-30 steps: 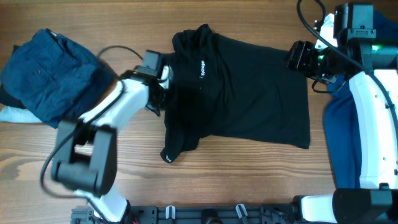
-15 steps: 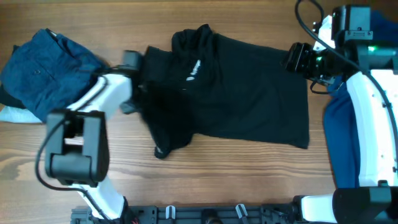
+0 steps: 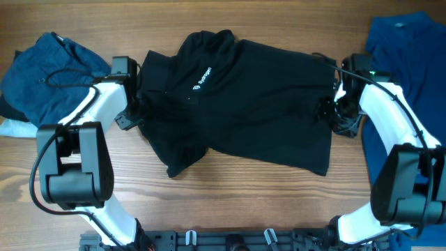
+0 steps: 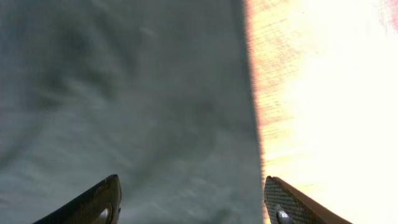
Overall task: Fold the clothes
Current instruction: 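Grasp the polo's left and right sides with both grippers, then fold the polo's bottom half upward toward the collar with both grippers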
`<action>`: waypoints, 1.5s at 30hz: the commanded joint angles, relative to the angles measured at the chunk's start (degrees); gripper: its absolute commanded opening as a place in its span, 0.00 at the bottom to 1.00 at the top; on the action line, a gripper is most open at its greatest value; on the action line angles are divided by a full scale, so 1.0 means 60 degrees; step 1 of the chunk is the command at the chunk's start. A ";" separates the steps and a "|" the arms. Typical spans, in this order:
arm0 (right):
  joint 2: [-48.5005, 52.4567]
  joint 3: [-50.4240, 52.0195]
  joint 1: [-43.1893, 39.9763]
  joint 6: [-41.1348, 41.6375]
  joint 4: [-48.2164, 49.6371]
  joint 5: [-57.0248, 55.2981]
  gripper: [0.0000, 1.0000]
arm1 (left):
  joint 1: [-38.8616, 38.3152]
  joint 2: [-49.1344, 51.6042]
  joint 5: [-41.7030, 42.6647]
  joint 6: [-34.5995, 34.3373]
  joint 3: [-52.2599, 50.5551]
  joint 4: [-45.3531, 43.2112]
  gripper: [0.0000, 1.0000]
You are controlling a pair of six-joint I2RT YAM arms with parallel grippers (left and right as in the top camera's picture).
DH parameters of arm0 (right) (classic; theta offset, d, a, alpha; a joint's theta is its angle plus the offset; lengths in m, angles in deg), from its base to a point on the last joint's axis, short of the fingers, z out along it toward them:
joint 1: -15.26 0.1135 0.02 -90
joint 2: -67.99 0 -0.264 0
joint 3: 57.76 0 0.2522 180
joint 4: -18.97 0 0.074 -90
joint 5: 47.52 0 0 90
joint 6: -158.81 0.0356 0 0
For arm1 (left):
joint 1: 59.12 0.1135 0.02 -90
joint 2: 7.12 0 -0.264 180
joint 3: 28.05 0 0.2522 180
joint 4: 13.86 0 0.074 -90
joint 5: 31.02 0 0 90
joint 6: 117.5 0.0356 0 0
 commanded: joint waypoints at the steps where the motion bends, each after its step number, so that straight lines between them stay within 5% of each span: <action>1: 0.0229 0.0178 -0.0135 -0.0197 -0.0528 0.0386 0.75 | 0.0302 0.0047 0.0674 0.0601 -0.0113 0.0044 0.23; 4: 0.0229 0.0200 -0.0135 -0.0852 -0.1191 0.1515 0.75 | 0.0288 -0.0401 0.1931 0.1424 0.0109 0.0135 0.43; 14: 0.0219 0.0412 -0.0138 -0.1118 -0.2124 0.2473 0.80 | 0.0058 -0.3687 0.3384 0.2670 0.0714 0.2291 0.67; 21: 0.0219 0.2677 -0.0138 0.0025 -0.0590 0.2364 0.77 | -0.0641 -0.4251 0.3351 0.2787 0.0517 0.4189 0.70; 26: 0.0219 0.3697 -0.0138 0.1428 0.1169 0.2382 0.76 | -0.1286 -0.4251 0.3315 0.2779 -0.0266 0.3934 0.69; 28: 0.0219 0.3697 -0.0138 0.1439 0.1293 0.2382 0.67 | -0.1453 -0.4251 0.3315 0.2750 -0.0543 0.3810 0.69; 31: 0.0219 0.3657 -0.0138 0.1421 0.1639 0.2171 0.19 | -0.1734 -0.4251 0.3180 0.2630 -0.1220 0.3508 0.68; 34: 0.0157 0.3512 -0.0138 0.1217 0.1577 0.2116 0.04 | -0.1840 -0.4251 0.2743 0.1916 -0.1829 0.3144 0.66; 45: -0.2550 0.3093 -0.0135 0.0860 0.0951 0.1264 0.04 | -0.2255 -0.4113 0.2692 0.0404 -0.4237 0.0951 0.68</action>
